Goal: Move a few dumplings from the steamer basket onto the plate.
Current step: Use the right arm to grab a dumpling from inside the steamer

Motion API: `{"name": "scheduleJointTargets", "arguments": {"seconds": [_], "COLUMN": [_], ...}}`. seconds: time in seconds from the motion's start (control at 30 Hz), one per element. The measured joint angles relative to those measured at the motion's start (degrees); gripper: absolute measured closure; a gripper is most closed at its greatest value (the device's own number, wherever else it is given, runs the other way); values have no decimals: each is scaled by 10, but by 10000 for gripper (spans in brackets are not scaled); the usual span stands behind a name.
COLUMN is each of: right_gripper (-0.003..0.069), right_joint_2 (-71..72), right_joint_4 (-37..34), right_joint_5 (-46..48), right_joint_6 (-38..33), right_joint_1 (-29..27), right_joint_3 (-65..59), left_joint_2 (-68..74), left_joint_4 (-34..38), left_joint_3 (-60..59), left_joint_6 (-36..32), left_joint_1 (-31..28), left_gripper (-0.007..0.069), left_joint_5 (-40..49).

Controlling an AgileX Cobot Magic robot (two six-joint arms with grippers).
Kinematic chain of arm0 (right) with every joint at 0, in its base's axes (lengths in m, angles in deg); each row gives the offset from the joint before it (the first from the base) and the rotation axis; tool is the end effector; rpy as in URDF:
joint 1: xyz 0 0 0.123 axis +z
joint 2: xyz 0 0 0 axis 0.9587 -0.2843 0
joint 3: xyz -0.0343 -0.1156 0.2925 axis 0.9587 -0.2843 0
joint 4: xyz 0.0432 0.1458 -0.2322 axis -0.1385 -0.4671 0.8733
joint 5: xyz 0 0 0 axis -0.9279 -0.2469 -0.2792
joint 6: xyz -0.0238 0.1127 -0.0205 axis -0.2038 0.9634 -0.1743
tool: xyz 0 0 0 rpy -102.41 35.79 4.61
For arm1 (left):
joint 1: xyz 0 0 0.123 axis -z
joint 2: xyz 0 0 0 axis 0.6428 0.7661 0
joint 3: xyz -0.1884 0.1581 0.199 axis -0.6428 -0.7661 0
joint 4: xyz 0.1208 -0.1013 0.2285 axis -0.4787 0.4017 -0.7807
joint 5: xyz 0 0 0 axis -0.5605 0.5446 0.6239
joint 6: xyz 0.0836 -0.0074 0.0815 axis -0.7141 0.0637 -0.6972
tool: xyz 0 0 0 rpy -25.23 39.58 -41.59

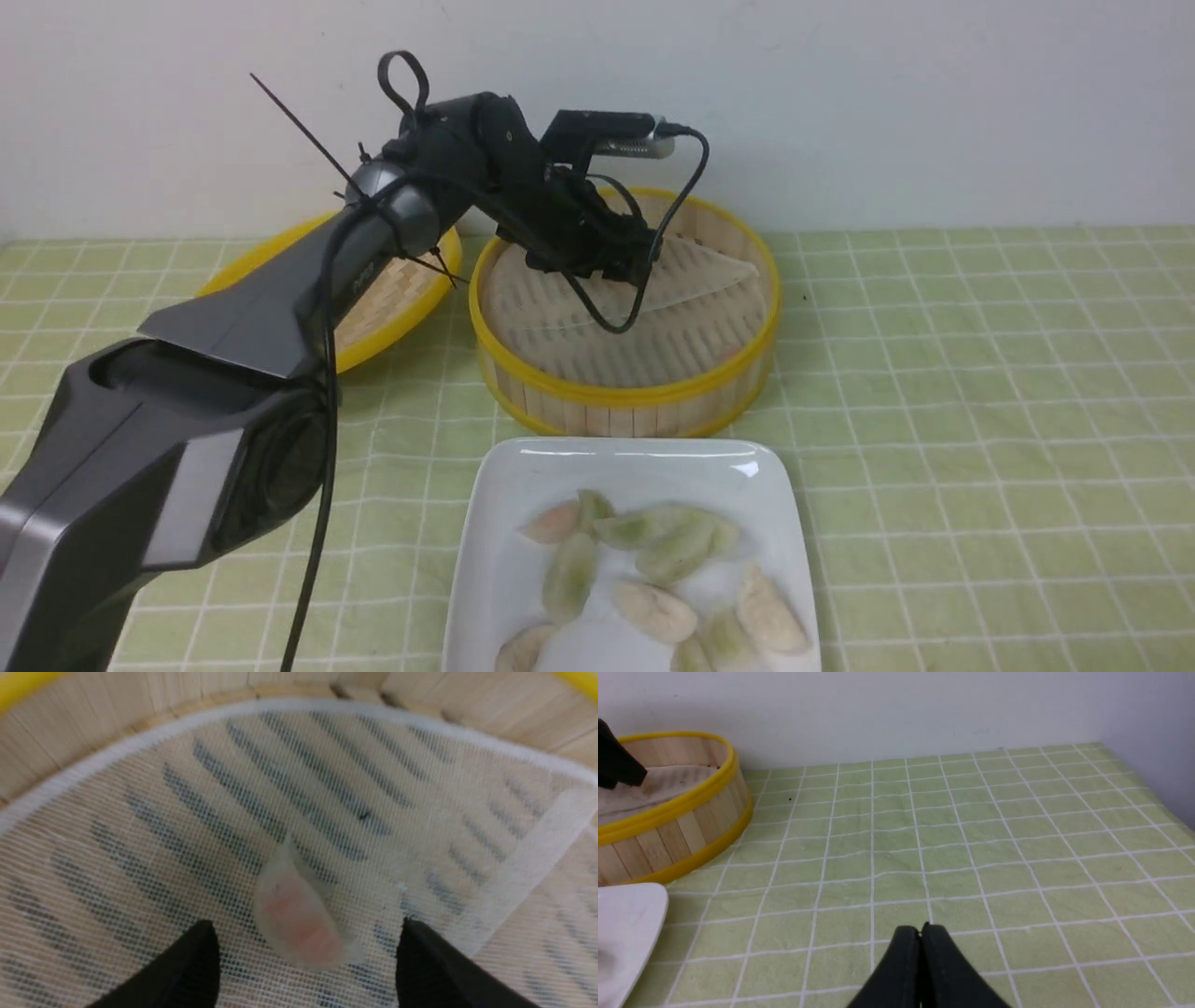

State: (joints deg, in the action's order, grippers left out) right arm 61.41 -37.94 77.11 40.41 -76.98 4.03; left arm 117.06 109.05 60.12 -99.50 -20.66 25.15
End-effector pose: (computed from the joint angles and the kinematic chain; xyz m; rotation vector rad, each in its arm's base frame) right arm 0.0714 -0.0020 0.1636 0.1431 1.8713 0.0491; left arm 0.5873 -0.2419 0.1547 0.4754 2.4689 -0.5281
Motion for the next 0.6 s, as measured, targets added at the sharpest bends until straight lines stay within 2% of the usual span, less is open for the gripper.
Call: {"name": "scheduleJointTargets", "arguments": {"seconds": [0.13, 0.27, 0.43, 0.5, 0.6], "right_gripper": [669, 669, 669, 669, 669], "right_joint_2": [0, 0, 0, 0, 0], "right_joint_4": [0, 0, 0, 0, 0], "right_joint_5": [0, 0, 0, 0, 0], "right_joint_6": [0, 0, 0, 0, 0], "right_joint_1": [0, 0, 0, 0, 0], "right_joint_3": [0, 0, 0, 0, 0], "left_joint_2": [5, 9, 12, 12, 12], "left_joint_4": [-1, -8, -10, -11, -14], "left_joint_3": [2, 5, 6, 9, 23], "left_joint_6": [-5, -5, -13, -20, -20], "left_joint_1": [0, 0, 1, 1, 1], "left_gripper": [170, 235, 538, 601, 624], "left_joint_5": [-1, -5, -4, 0, 28]}}
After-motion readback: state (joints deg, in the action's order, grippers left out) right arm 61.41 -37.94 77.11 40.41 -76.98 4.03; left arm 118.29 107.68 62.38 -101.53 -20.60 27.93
